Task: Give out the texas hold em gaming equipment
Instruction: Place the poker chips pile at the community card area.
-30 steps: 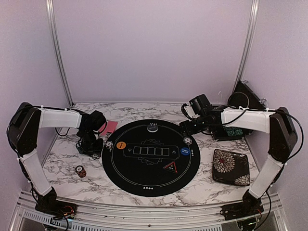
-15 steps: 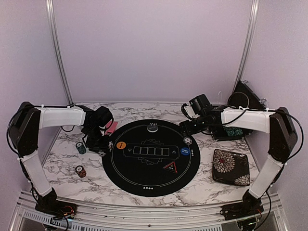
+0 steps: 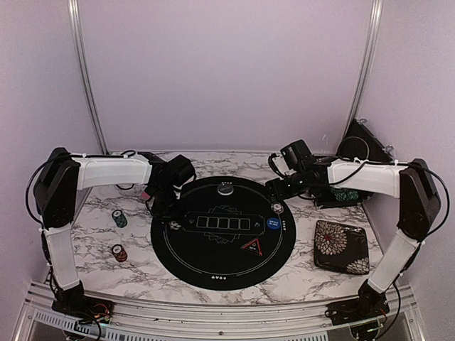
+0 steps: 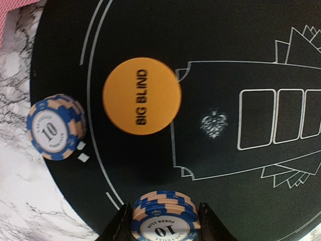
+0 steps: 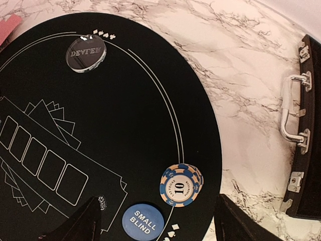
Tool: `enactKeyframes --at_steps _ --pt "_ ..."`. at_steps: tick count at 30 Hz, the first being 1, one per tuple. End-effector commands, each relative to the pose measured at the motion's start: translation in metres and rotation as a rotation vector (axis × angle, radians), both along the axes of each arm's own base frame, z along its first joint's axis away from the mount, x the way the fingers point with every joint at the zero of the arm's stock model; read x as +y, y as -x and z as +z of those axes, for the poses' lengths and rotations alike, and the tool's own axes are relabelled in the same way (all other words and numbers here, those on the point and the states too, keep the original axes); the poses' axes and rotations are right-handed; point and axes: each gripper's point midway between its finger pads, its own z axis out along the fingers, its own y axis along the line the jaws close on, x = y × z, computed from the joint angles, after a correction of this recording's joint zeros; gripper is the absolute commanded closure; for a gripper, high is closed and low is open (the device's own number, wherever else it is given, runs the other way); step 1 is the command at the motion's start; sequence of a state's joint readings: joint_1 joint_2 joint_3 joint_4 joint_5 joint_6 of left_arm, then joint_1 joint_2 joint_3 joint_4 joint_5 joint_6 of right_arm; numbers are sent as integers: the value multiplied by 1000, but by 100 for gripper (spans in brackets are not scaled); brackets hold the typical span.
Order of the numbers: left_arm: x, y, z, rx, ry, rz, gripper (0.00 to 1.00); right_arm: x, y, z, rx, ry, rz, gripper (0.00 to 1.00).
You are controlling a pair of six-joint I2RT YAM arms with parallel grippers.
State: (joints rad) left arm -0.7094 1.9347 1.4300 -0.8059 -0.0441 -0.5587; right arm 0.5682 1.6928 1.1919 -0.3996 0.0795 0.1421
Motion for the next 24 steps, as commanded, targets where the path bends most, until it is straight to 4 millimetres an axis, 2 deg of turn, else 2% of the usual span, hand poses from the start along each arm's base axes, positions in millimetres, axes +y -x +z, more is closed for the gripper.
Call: enactKeyframes --at_steps 1,11,24 --pt "-24 5 -8 40 -18 -38 64 6 4 19 -36 -46 7 26" --pt "-78 -4 -16 37 -21 -129 64 8 10 20 -37 -49 12 26" --pt "-91 -9 -35 38 -60 -151 62 11 14 21 -37 -49 19 25"
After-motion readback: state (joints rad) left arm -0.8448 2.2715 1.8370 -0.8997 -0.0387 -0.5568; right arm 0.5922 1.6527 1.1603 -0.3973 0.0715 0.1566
